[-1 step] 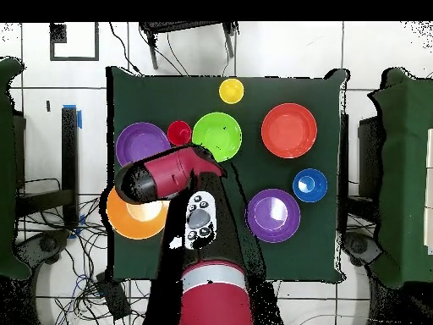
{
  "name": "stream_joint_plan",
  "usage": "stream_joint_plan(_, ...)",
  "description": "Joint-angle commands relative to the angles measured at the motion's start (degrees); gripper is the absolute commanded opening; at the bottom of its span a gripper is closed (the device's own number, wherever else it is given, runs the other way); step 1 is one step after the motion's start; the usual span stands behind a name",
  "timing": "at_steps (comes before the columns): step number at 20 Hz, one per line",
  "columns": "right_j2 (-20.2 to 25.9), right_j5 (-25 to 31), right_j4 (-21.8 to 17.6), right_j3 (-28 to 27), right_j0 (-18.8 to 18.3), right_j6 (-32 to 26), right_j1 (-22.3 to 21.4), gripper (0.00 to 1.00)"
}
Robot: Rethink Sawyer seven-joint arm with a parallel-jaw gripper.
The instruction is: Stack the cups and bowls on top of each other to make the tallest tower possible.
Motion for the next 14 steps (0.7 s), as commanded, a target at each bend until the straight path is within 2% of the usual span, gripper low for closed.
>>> stream_joint_plan(1, 5.12, 7.70, 0.49, -7.15, -0.38, -0.57, 4.17, 1.00)
stream_joint_plan(10, 6.49, 12.47, 0.44, -17.03, -1.63, -3.50, 8.40, 1.00)
stream_joint_plan(14, 7.28, 15.21, -0.26, -24.64, -2.56, -5.45, 11.40, 1.00)
